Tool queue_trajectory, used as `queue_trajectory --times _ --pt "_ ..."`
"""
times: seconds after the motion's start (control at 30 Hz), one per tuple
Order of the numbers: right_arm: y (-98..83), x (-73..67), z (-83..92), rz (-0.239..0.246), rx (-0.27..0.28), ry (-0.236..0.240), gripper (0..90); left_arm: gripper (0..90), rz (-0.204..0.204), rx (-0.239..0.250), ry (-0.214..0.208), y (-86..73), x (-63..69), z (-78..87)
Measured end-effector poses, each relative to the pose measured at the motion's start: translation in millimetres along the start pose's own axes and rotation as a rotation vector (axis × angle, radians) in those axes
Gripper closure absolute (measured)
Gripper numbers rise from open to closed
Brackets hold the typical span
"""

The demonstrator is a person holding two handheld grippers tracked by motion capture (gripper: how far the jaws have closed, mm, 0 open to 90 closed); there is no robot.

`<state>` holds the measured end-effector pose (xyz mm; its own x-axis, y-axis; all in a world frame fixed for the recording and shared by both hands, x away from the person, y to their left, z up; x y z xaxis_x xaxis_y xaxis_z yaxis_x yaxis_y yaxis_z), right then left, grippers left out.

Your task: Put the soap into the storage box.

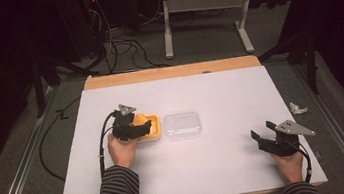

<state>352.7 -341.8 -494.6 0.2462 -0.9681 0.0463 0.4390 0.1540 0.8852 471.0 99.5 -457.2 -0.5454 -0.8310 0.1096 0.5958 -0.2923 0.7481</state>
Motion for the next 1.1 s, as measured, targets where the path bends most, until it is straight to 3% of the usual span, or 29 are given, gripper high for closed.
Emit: queue_trajectory --times 0.57,1.1 --pt "0.0 0.0 -0.5 0.003 -0.003 0.003 28.9 26.1 0.011 -0.053 0.016 -6.6 -2.7 -19.6" --pt "0.0 0.0 -0.6 -0.002 -0.006 0.005 28.8 25.6 0.015 -0.047 0.016 -7.6 -5.5 -26.3"
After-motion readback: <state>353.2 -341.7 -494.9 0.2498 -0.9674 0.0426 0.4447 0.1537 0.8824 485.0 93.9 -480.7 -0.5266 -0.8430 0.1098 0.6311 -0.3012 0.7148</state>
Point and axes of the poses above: each handheld gripper's, and its own axes: z roughly backward along the jaws, y roughly out of its top, x roughly to its right, the point moved 4 cm from there along -z, roughly forward along the jaws, and after that the axes turned 5 degrees about -y, right-handed, at the moved point
